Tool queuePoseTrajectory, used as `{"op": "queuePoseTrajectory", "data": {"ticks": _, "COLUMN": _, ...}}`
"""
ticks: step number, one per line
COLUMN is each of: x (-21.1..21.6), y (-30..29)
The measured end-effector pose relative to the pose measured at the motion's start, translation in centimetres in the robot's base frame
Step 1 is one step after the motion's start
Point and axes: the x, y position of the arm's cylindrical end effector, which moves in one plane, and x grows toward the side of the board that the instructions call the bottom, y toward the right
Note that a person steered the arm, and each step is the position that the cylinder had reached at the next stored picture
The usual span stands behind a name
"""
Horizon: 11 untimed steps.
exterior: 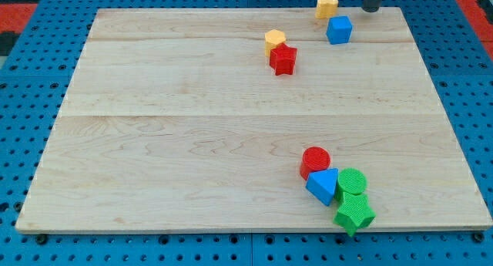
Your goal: Keep arm in between red star and blue cube
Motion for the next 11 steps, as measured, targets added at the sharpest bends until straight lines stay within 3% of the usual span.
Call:
{"op": "queuePoseTrajectory", "data": {"ticks": 3, "x": 0.9, "y": -15.1}}
{"op": "queuePoseTrajectory", "data": {"ticks": 5, "x": 0.2, "y": -11.3}}
{"op": "queuePoseTrajectory", "data": {"ticks": 7, "x": 7.8, "y": -10.6}}
{"op": "queuePoseTrajectory", "data": {"ticks": 9, "x": 7.7, "y": -4.4}}
{"op": "queuePoseTrajectory", "data": {"ticks": 11, "x": 10.4, "y": -8.6}}
